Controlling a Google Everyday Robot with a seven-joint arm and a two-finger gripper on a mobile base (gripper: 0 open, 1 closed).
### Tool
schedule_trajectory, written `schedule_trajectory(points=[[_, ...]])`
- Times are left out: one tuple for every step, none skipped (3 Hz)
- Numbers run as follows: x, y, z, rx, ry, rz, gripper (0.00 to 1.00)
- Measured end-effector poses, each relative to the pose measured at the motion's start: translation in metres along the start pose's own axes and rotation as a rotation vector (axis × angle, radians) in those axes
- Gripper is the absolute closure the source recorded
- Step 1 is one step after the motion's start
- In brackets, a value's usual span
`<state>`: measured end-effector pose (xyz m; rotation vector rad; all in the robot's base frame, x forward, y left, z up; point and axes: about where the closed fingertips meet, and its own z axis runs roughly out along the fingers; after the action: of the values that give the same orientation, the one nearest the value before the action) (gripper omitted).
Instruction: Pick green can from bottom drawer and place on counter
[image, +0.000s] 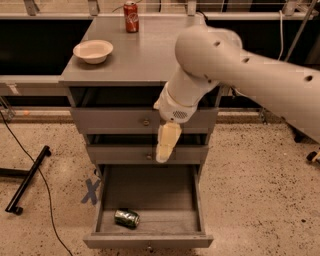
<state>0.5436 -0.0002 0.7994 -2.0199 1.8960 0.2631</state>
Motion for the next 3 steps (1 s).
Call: schedule_trajectory(points=[[-0.003,-0.006,0.072,-0.026,-0.072,0.018,0.00],[-0.006,-0.012,0.142,-0.053,-0.123,0.068,0.00],[0.001,-0.016,0.198,-0.035,-0.129,0.099,0.00]])
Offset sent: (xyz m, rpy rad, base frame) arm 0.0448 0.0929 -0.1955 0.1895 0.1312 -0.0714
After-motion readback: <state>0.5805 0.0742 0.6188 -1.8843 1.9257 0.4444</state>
